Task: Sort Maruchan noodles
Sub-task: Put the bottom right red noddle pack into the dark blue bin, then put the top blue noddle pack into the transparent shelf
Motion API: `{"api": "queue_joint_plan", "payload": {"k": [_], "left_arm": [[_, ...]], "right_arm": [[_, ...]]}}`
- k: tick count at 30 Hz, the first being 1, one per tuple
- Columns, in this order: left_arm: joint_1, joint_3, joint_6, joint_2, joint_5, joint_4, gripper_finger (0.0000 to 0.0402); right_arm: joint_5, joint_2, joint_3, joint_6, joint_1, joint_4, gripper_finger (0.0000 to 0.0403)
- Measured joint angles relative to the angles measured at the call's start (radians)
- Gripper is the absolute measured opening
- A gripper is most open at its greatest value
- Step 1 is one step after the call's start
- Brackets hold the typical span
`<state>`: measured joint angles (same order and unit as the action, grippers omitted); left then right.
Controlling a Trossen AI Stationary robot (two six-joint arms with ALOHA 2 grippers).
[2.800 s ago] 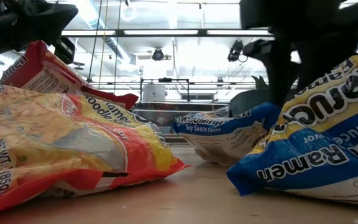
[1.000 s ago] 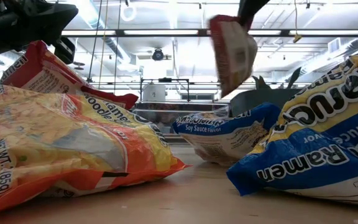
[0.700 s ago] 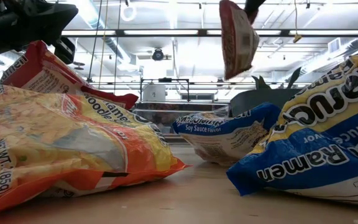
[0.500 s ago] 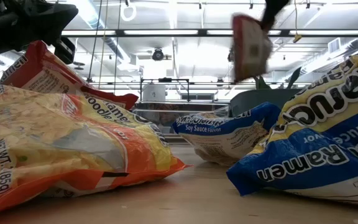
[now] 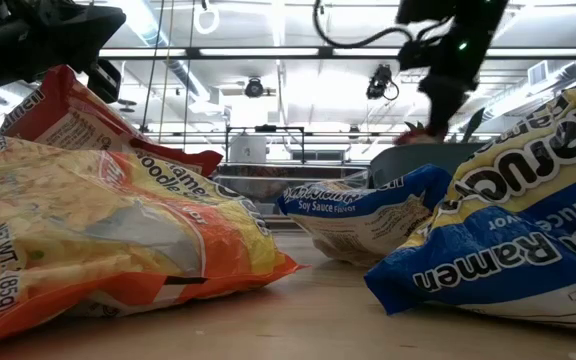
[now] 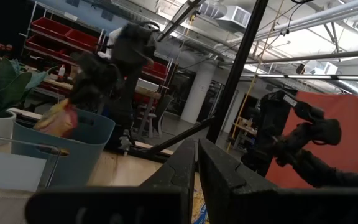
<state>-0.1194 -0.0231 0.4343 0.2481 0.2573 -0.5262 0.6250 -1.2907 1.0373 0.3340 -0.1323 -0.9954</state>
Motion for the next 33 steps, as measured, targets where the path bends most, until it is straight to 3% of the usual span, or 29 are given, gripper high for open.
{"api": "queue_joint_plan", "payload": {"k": [2, 9, 14, 20, 27, 33], "left_arm": [[0.0, 0.0, 0.0, 0.0, 0.0, 0.0, 0.0027], [0.0, 0.0, 0.0, 0.0, 0.0, 0.0, 0.0027], [0.0, 0.0, 0.0, 0.0, 0.0, 0.0, 0.0027], [0.0, 0.0, 0.0, 0.0, 0.0, 0.0, 0.0027], [0.0, 0.0, 0.0, 0.0, 0.0, 0.0, 0.0027], [0.0, 0.0, 0.0, 0.0, 0.0, 0.0, 0.0027]], "right_arm": [[-0.044, 0.002, -0.011, -0.059, -0.044, 0.066, 0.0009], [-0.406, 0.001, -0.141, -0.102, -0.113, 0.151, 0.0009], [-0.51, 0.001, -0.171, -0.109, -0.102, 0.102, 0.0016], [-0.566, 0.004, -0.142, -0.144, -0.086, 0.041, 0.0068], [-0.529, 0.004, 0.016, -0.131, -0.086, -0.127, 0.0144], [-0.459, 0.002, 0.107, -0.18, -0.001, 0.061, 0.0156]]}}
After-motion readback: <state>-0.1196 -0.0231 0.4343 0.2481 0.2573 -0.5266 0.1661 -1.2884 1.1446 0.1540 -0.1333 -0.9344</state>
